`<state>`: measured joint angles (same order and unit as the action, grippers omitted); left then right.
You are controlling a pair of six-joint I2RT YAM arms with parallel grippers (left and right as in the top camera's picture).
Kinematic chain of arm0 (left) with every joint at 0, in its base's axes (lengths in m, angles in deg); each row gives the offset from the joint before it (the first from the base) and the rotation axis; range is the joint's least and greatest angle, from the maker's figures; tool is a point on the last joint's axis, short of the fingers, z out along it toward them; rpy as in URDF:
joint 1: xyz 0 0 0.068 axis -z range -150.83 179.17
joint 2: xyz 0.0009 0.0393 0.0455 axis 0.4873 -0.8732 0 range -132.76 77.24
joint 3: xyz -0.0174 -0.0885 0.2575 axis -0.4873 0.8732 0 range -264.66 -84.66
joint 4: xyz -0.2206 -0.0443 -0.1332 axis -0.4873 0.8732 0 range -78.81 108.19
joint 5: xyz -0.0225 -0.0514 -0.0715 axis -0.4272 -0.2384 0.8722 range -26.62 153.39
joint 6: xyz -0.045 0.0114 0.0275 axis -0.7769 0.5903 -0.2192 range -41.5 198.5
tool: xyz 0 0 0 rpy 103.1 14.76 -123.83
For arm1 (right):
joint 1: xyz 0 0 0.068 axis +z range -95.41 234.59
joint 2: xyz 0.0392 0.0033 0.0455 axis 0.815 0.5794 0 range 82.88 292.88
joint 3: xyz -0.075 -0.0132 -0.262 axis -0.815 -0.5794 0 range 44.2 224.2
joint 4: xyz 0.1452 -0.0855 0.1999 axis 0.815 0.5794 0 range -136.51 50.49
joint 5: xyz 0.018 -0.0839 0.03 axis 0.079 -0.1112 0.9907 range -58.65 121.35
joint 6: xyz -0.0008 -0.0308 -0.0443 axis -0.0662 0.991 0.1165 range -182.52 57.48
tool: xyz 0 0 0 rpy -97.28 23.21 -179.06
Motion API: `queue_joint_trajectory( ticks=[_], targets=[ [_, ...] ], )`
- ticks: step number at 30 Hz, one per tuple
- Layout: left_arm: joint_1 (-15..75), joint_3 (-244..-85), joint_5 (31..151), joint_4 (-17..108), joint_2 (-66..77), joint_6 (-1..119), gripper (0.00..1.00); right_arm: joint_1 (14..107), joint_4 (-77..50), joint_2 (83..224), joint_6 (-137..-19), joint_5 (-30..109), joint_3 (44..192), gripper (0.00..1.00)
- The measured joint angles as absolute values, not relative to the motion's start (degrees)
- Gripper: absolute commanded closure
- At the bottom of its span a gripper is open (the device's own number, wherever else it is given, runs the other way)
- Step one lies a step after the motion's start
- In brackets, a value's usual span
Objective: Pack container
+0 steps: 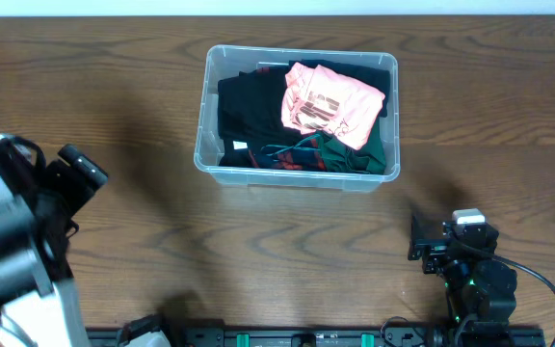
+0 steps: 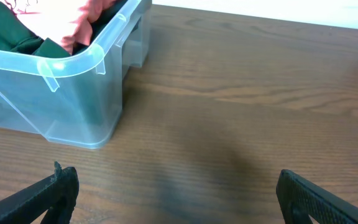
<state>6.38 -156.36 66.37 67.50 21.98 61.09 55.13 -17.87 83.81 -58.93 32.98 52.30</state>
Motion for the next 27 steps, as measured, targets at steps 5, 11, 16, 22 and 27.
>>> queue_joint_trajectory(
  ticks=[5, 11, 16, 22, 27],
  targets=[
    [14.2, -156.3, 66.2, 62.7, 29.4, 67.5, 0.02, 55.1, -17.9, 83.8, -58.9, 33.0, 52.3, 0.01],
    [21.9, -152.4, 66.2, 59.7, 38.3, 74.2, 0.02, 55.0, -17.9, 83.8, -58.9, 33.1, 52.3, 0.01],
    [23.9, -146.5, 66.1, 58.1, 43.6, 76.1, 0.02, 55.0, -17.9, 83.8, -58.9, 33.1, 52.3, 0.01],
    [25.1, -135.6, 66.3, 52.8, 50.1, 77.1, 0.02, 55.0, -17.9, 83.8, -58.9, 33.1, 52.3, 0.01],
    [25.2, -126.1, 67.1, 48.2, 56.0, 77.1, 0.02, 55.0, -17.9, 83.8, -58.9, 33.1, 52.3, 0.01]
  ],
)
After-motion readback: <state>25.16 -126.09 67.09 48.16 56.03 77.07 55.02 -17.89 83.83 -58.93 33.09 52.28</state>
